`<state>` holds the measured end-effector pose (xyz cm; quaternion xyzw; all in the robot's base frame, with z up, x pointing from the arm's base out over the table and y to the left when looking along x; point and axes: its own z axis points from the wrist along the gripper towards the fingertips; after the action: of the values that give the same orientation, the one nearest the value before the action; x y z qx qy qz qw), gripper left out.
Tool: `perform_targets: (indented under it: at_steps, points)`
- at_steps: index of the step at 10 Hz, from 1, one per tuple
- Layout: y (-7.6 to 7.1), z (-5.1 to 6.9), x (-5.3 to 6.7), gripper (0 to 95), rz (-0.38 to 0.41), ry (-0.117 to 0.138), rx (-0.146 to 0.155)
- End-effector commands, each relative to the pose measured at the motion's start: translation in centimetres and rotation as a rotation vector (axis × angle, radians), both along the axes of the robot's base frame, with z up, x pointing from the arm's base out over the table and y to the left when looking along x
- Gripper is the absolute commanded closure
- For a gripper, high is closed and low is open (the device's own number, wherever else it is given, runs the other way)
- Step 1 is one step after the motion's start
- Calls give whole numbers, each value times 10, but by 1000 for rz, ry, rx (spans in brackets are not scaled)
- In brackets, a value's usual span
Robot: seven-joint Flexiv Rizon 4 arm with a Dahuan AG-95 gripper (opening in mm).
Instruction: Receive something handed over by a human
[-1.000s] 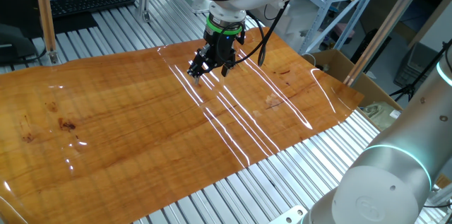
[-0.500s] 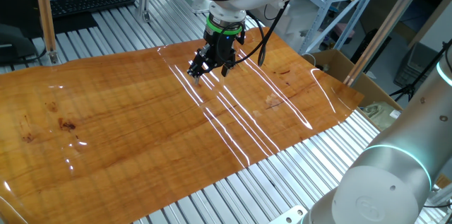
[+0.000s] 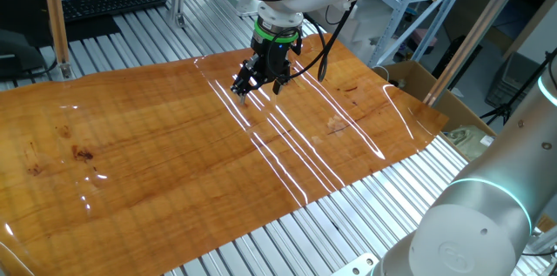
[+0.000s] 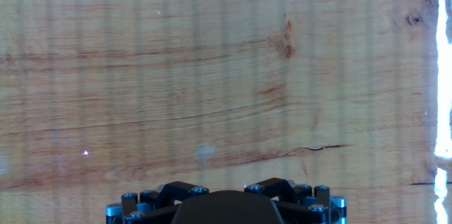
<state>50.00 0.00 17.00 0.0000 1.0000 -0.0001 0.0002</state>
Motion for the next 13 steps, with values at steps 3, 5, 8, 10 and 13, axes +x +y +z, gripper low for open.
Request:
perform_targets:
  at_steps: [3,5,8,10,13]
  points:
    - [3,-3,-1,950,49,267,-25]
    - [7,-6,-4,950,44,266,-25]
    - [12,-16,7,950,4,271,-33]
    - [13,-21,17,950,-13,272,-38]
    - [11,-25,30,950,-43,227,-54]
